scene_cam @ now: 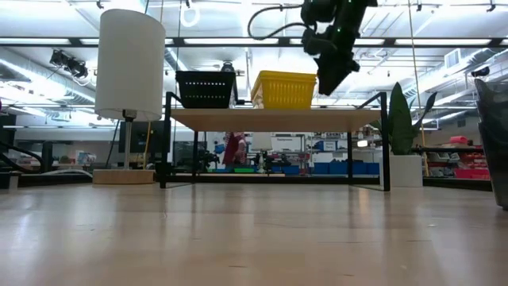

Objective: Stack baskets on shelf by color
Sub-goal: Put the stacked yellow bin on the shelf

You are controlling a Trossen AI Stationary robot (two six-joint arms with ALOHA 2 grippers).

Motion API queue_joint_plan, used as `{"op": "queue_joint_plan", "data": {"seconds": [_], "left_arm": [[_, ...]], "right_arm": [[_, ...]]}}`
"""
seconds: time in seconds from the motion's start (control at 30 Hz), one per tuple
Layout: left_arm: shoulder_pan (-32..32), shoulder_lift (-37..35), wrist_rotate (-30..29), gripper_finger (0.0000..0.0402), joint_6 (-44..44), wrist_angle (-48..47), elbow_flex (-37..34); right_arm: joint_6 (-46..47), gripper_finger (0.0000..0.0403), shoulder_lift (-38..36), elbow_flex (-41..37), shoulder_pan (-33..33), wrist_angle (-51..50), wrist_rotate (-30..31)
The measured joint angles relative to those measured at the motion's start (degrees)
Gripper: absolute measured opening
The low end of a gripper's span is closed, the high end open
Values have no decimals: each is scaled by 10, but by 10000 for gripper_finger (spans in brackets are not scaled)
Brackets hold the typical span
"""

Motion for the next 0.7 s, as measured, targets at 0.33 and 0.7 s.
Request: {"op": "queue_joint_plan", "data": {"seconds": [0.33, 0.7], "left_arm": [[0, 0, 0, 117, 0, 0, 0], [0, 0, 0, 117, -1, 0, 0]], "right_arm": [[24, 124, 0, -91, 54, 107, -45], [-69, 120, 0, -96, 96, 203, -14]]}}
